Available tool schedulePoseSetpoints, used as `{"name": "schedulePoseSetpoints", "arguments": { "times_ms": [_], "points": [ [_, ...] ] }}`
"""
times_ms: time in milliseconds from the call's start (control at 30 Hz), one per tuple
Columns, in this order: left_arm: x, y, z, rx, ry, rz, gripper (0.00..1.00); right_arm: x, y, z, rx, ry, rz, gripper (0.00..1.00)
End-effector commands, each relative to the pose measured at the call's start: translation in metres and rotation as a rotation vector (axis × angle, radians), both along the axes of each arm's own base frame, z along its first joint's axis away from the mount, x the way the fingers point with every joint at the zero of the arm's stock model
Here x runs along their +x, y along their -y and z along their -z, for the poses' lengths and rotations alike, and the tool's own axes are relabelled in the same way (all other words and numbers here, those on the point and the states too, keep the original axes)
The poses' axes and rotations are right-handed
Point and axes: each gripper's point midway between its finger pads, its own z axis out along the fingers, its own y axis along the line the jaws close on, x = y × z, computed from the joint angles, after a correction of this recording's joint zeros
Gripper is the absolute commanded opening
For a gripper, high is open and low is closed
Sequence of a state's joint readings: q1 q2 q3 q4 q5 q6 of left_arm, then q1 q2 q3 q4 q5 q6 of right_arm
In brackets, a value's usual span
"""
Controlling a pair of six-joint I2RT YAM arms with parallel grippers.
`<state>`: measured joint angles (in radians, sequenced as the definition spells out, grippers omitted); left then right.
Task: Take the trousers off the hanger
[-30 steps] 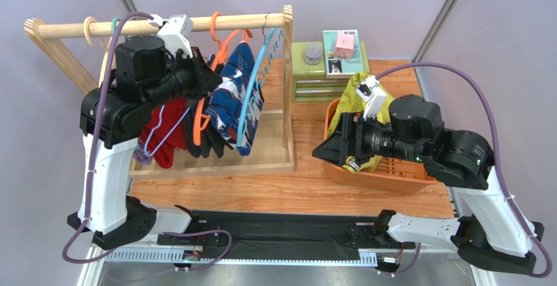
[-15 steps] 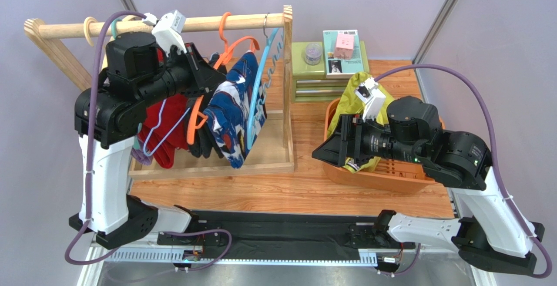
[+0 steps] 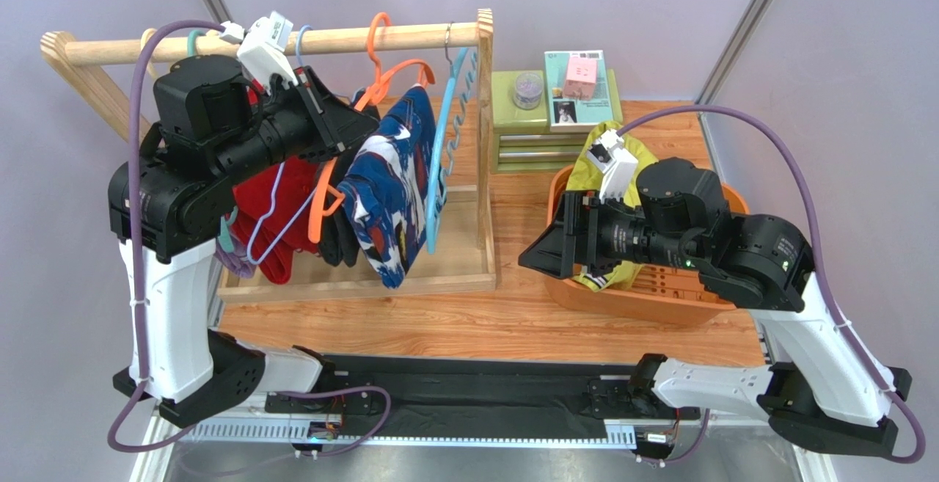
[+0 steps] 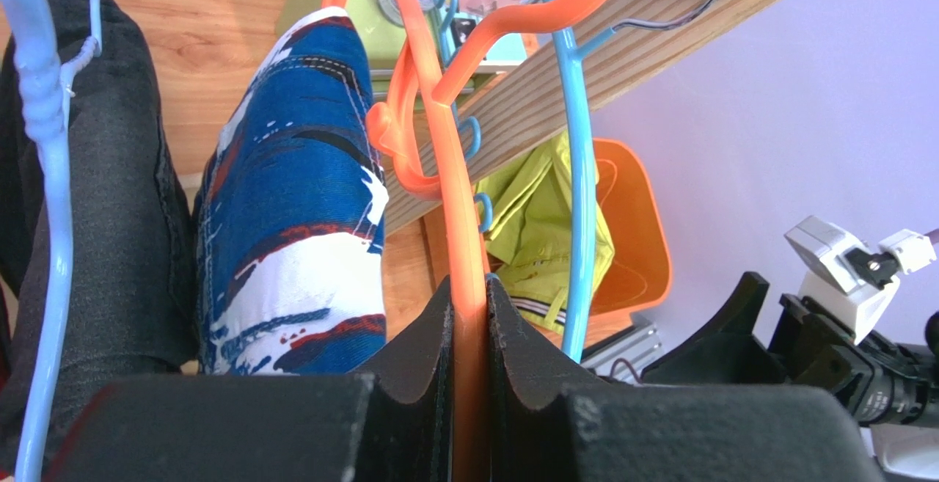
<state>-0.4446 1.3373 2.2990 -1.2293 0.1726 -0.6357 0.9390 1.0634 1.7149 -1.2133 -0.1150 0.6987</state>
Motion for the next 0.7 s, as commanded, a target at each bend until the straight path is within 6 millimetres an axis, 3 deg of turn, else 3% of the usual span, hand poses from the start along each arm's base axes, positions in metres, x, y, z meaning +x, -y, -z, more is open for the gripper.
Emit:
{"name": "schedulePoseSetpoints", "arguments": {
  "times_ms": [0, 400, 567, 667],
  "points": [
    [-0.035, -0.009, -0.093, -0.180, 0.312, 0.037, 0.00, 0.004, -0.007, -0.012, 0.043, 0.031, -0.014, 0.75],
    [-0.065, -0.016, -0.111, -0.244, 0.361, 0.068, 0.00, 0.010, -0.018, -0.014, 0.010, 0.062, -0.059, 0.76],
    [-0.073, -0.019, -0.107, -0.253, 0.337, 0.069, 0.00, 0.012, -0.026, -0.013, 0.005, 0.066, -0.084, 0.76],
    [-0.078, -0.019, -0.102, -0.259, 0.316, 0.074, 0.00, 0.011, -0.030, -0.024, 0.018, 0.125, -0.116, 0.77]
  ]
}}
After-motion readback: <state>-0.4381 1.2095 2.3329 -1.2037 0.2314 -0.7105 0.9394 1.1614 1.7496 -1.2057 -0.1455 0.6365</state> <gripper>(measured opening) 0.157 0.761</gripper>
